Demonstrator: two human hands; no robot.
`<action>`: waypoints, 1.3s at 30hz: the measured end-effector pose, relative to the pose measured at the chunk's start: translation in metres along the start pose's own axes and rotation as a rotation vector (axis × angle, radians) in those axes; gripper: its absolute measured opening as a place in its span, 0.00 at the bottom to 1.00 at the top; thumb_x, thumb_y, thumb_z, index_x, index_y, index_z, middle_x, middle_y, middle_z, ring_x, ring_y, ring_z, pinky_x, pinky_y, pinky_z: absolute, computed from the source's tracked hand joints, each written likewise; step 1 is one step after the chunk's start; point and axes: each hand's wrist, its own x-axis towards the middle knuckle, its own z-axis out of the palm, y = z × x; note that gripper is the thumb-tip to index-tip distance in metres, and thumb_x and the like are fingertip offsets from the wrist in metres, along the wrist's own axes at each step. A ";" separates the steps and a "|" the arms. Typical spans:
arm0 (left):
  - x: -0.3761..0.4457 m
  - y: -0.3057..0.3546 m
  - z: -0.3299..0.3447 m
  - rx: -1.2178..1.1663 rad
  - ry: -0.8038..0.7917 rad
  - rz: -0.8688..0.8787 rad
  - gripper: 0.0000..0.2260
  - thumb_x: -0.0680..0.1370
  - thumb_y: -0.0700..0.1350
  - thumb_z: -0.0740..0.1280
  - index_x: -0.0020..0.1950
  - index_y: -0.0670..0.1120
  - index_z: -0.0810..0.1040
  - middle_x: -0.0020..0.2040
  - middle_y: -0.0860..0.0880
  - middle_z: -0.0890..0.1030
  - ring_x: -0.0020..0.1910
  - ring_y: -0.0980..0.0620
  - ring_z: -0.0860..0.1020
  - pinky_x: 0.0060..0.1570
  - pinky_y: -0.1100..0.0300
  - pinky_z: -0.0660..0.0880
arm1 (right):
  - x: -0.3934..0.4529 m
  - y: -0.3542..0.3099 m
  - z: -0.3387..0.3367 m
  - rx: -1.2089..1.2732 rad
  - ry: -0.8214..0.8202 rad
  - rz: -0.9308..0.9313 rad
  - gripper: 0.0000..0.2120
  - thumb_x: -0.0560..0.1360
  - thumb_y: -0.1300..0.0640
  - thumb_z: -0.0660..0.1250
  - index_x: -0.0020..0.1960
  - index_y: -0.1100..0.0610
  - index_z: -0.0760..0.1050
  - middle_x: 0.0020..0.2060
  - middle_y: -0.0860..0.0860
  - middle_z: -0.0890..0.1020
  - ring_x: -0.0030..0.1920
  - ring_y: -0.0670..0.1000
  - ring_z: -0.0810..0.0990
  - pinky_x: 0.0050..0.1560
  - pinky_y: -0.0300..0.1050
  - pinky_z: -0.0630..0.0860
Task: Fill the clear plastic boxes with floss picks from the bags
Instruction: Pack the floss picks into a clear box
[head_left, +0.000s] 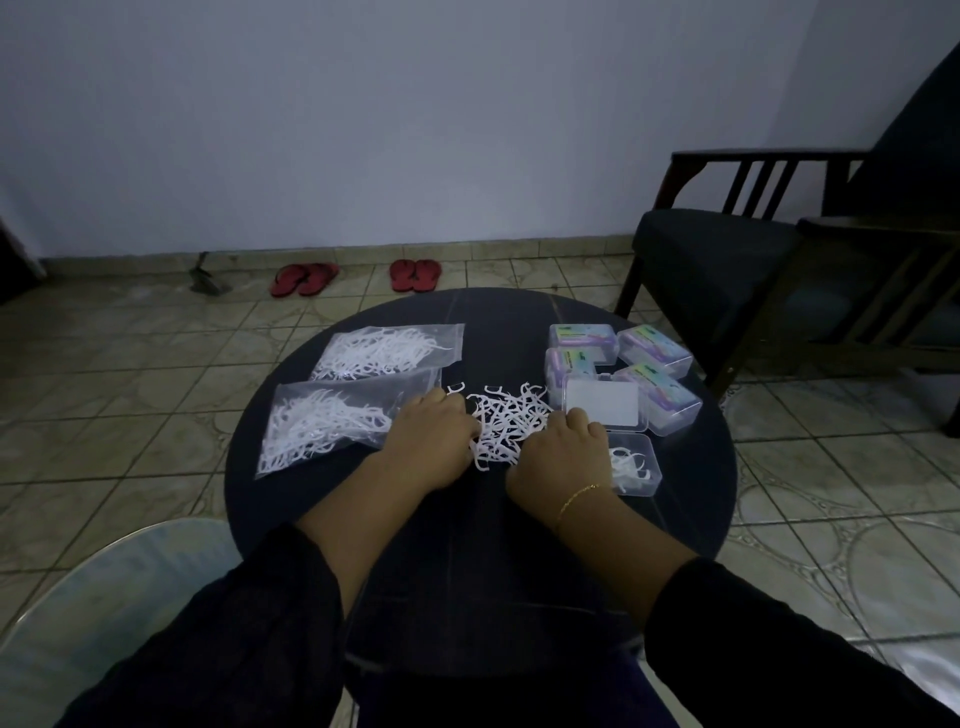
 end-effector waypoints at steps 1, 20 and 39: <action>0.001 0.000 0.000 0.005 0.003 0.000 0.15 0.78 0.49 0.64 0.65 0.54 0.76 0.59 0.50 0.73 0.62 0.48 0.68 0.62 0.53 0.63 | 0.001 -0.001 0.001 -0.002 0.009 0.003 0.17 0.76 0.47 0.57 0.56 0.56 0.77 0.58 0.55 0.73 0.60 0.56 0.67 0.57 0.50 0.63; 0.006 -0.004 0.004 0.046 -0.046 -0.010 0.16 0.79 0.52 0.61 0.65 0.50 0.75 0.60 0.47 0.73 0.62 0.46 0.68 0.63 0.52 0.63 | 0.016 0.009 -0.005 0.180 0.020 0.082 0.15 0.75 0.48 0.62 0.53 0.59 0.77 0.53 0.54 0.77 0.57 0.55 0.71 0.57 0.48 0.68; 0.019 0.004 -0.004 0.017 -0.127 -0.019 0.15 0.77 0.56 0.65 0.61 0.54 0.79 0.59 0.49 0.74 0.63 0.47 0.69 0.59 0.53 0.66 | 0.013 0.108 -0.017 0.156 -0.133 -0.014 0.09 0.75 0.44 0.65 0.52 0.45 0.80 0.50 0.49 0.76 0.53 0.50 0.72 0.55 0.48 0.75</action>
